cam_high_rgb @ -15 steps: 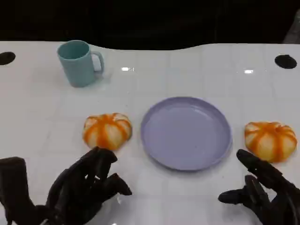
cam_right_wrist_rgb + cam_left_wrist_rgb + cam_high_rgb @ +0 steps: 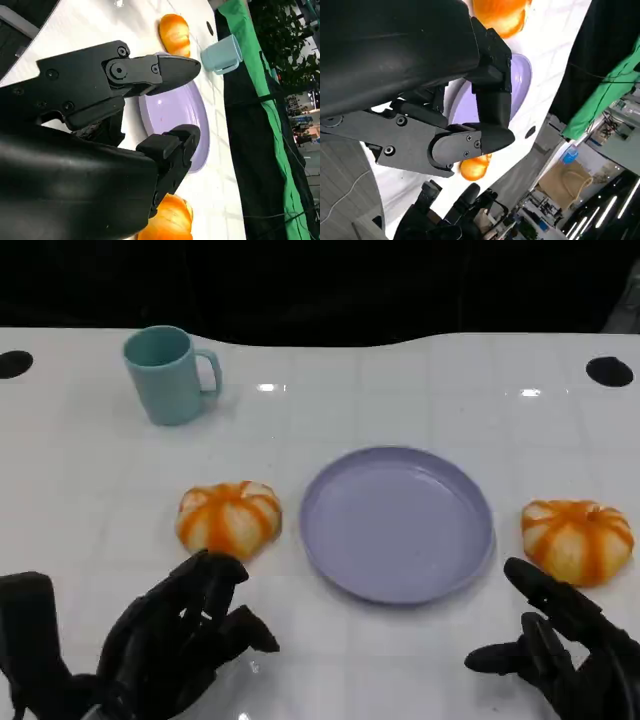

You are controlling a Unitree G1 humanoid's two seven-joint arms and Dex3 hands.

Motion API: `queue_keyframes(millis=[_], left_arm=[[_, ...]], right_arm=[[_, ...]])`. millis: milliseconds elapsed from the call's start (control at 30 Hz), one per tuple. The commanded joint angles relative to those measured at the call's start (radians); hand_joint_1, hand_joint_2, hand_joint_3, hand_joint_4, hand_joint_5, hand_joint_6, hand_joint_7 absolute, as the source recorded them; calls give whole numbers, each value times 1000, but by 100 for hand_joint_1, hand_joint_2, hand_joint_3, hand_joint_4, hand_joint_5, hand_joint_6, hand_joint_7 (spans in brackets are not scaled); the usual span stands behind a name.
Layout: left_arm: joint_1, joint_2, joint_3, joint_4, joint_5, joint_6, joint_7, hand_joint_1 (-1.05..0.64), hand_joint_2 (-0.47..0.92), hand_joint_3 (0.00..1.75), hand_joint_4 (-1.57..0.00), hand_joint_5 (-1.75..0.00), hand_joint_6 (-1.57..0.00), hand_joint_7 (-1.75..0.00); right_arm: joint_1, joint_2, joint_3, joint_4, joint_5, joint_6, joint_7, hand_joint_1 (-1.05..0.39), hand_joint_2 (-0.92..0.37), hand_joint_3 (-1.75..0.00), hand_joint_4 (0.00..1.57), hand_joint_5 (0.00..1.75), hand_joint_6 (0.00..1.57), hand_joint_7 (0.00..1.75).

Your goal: Grasp the bread from the table and place it into the plate.

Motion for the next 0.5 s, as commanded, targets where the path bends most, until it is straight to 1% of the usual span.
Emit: queue_keyframes(millis=[33, 367, 400, 467, 500], left_arm=[[-3, 13, 8, 1, -2, 1, -4, -47, 92, 49, -58, -175, -40, -174], [-1, 13, -3, -8, 18, -28, -6, -46, 92, 50, -58, -175, -40, -174], [-12, 21, -17, 0, 53, -93, -33, -47, 92, 49, -58, -175, -41, -170], [-27, 32, -39, 16, 112, -199, -71, -51, 92, 46, -57, -173, -47, -148], [-30, 33, -45, 23, 128, -230, -82, -52, 92, 46, -57, -172, -48, -142]], right_arm=[[3, -11, -5, -7, 2, 4, -3, -76, -92, -29, 87, 88, 109, 19], [-6, -13, -10, 6, 10, 1, 6, -75, -92, -29, 88, 87, 109, 19], [-8, -12, -10, 5, 10, 3, 3, -75, -92, -29, 88, 87, 109, 19], [-10, -10, -10, 5, 11, 6, 0, -76, -92, -29, 88, 87, 109, 20], [-10, -10, -10, 5, 11, 6, -1, -76, -92, -29, 89, 87, 109, 20]])
